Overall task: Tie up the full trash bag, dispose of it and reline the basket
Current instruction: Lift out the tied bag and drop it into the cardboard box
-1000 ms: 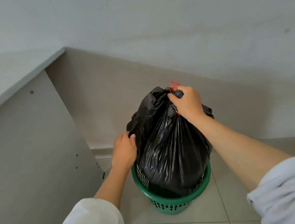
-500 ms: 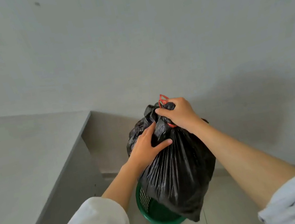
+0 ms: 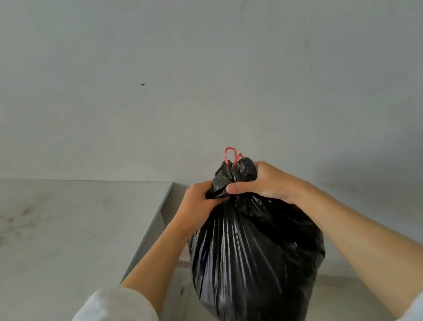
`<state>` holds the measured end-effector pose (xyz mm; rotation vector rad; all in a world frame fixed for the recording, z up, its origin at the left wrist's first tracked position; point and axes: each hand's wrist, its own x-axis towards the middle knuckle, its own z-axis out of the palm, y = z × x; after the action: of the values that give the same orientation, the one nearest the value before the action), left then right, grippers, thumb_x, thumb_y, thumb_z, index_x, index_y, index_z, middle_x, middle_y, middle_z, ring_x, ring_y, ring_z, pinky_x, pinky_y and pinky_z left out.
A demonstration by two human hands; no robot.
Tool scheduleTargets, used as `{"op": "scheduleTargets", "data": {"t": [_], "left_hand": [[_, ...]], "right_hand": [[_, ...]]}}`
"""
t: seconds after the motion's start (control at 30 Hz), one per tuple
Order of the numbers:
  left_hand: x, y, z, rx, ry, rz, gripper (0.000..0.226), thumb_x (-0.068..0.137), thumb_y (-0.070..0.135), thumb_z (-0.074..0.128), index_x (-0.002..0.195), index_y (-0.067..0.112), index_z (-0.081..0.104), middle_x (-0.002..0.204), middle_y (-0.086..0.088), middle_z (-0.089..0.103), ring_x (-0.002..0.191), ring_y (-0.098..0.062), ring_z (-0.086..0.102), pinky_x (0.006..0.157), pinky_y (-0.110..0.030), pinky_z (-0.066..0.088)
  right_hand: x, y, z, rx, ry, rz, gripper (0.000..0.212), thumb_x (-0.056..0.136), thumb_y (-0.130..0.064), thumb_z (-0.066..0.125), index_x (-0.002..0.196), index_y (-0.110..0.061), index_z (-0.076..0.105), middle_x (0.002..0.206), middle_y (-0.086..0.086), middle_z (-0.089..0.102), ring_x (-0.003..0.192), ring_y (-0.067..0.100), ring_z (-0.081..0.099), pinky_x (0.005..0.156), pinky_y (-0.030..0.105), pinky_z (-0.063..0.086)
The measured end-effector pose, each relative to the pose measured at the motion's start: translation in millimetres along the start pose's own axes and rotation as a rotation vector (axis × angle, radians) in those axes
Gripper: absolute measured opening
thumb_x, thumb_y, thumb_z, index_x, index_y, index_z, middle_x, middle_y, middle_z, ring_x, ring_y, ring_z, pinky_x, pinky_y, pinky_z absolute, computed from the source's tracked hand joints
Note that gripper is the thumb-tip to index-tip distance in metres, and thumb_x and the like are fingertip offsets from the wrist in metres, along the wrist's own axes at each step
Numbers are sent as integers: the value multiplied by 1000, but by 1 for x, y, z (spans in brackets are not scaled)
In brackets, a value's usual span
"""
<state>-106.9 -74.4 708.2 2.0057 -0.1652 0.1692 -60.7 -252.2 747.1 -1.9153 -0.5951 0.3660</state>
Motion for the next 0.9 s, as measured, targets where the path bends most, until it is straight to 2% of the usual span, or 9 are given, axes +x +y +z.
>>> {"op": "scheduleTargets", "data": {"t": [0.13, 0.17, 0.23, 0.33, 0.4, 0.47, 0.6, 0.7, 0.9], "left_hand": [[-42, 24, -41, 7, -41, 17, 11, 83, 9, 68, 80, 19, 67, 74, 5, 66, 68, 0, 60, 73, -24, 49], [-54, 28, -53, 12, -60, 24, 6, 83, 10, 69, 85, 16, 68, 78, 2, 66, 72, -3, 61, 76, -27, 50], [-81, 36, -81, 40, -95, 26, 18, 83, 13, 70, 99, 6, 68, 89, -5, 67, 84, -13, 61, 83, -31, 50], [-130, 37, -136, 101, -94, 3, 31, 85, 22, 69, 112, 9, 64, 104, -5, 68, 98, -15, 61, 84, -24, 48], [-162, 27, -182, 268, 22, 24, 35, 88, 31, 63, 120, 15, 61, 118, 0, 64, 112, -14, 56, 91, -24, 43], [-191, 12, -227, 614, 119, 60, 41, 93, 39, 53, 129, 18, 53, 132, 2, 54, 124, -16, 48, 102, -30, 36], [-220, -9, -310, 1146, 64, 54, 47, 98, 46, 35, 138, 23, 42, 143, 4, 43, 135, -16, 35, 110, -39, 25], [-225, -23, -368, 1261, 20, 46, 47, 98, 47, 34, 138, 23, 42, 143, 2, 43, 136, -17, 33, 111, -41, 23], [-208, -68, -495, 1270, 45, 73, 41, 98, 45, 38, 132, 26, 49, 132, 2, 54, 125, -18, 46, 101, -37, 33]], "right_hand": [[-20, -46, 35, -5, 48, -38, 10, 75, -20, 78, 84, -18, 73, 82, -4, 72, 77, 6, 68, 72, 14, 51], [-25, -55, 46, 0, 71, -38, 12, 75, -21, 78, 85, -15, 73, 83, 1, 73, 79, 10, 68, 75, 19, 53], [-33, -75, 74, 19, 121, -32, 17, 75, -20, 77, 86, -8, 73, 86, 10, 73, 80, 18, 69, 80, 31, 55], [-42, -103, 130, 20, 209, -35, 22, 75, -20, 76, 87, -2, 71, 88, 15, 72, 81, 22, 69, 83, 36, 54], [-41, -124, 176, -2, 293, -28, 24, 74, -23, 78, 86, -4, 71, 86, 11, 72, 83, 22, 69, 83, 36, 54], [-35, -146, 220, -65, 372, -20, 24, 71, -26, 79, 82, -7, 71, 82, 7, 72, 82, 20, 68, 78, 33, 54], [-9, -201, 289, -325, 425, -63, 32, 70, -31, 77, 66, -4, 59, 63, 3, 58, 58, 16, 54, 56, 30, 44], [24, -243, 327, -528, 375, -57, 40, 72, -32, 76, 58, -12, 43, 55, -1, 46, 48, 15, 42, 46, 26, 33], [126, -315, 404, -613, 443, -80, 38, 71, -33, 76, 60, -15, 44, 58, -3, 48, 48, 12, 43, 43, 23, 33]]}}
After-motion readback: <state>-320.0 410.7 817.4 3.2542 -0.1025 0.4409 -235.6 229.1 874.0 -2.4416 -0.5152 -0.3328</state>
